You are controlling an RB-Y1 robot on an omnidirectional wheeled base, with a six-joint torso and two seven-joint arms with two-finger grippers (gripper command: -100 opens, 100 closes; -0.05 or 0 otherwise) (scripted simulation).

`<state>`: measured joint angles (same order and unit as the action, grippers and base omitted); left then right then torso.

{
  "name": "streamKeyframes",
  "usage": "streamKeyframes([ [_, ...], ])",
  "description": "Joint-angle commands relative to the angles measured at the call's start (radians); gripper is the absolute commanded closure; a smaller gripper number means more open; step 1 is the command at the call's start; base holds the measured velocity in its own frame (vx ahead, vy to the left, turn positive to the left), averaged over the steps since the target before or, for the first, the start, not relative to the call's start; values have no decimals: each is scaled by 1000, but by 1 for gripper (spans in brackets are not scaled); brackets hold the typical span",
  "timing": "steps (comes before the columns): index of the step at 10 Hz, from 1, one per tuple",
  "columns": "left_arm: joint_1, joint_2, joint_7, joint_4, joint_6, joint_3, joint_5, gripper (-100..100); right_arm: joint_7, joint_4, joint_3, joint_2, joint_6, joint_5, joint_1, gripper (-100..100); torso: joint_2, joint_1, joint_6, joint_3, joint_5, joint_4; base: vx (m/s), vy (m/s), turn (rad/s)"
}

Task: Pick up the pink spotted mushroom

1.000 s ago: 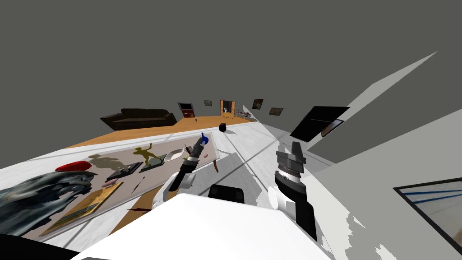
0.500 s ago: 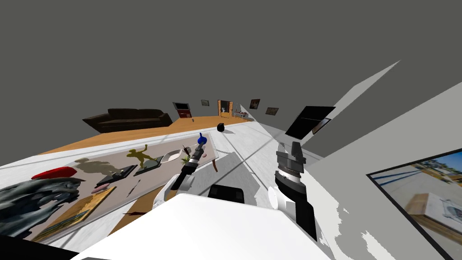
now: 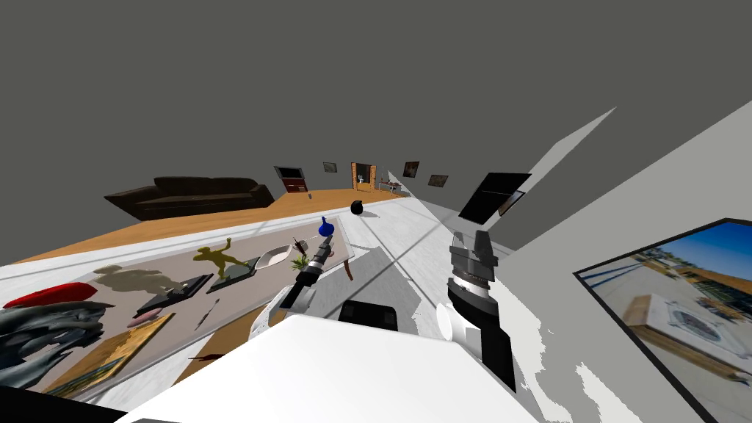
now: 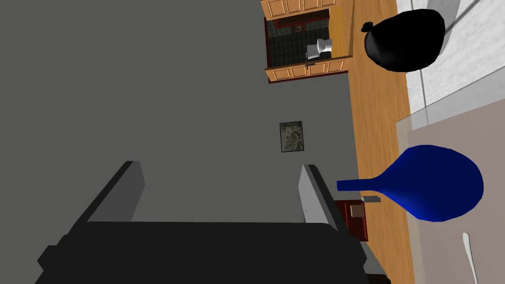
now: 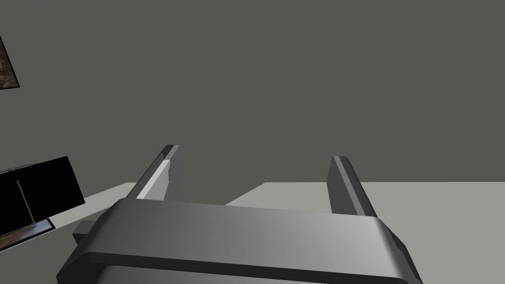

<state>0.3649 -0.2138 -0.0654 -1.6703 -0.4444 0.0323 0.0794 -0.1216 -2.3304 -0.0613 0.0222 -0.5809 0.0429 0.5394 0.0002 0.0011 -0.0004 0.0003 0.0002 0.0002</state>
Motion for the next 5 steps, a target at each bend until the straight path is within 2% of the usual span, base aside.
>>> streamKeyframes([
  [1, -13, -14, -6, 50, 18, 1, 0, -100, 0, 0, 0, 0, 0, 0, 0, 0, 0, 0, 0, 0, 0, 0, -7, 4, -95],
  [3, -20, -28, -10, 113, 36, 0, -2, -100, 0, 0, 0, 0, 0, 0, 0, 0, 0, 0, 0, 0, 0, 0, -2, 4, -96],
  [5, -20, -28, -10, 136, 36, 0, -2, -100, 0, 0, 0, 0, 0, 0, 0, 0, -1, 0, 0, 0, 0, 0, 2, 4, -22],
])
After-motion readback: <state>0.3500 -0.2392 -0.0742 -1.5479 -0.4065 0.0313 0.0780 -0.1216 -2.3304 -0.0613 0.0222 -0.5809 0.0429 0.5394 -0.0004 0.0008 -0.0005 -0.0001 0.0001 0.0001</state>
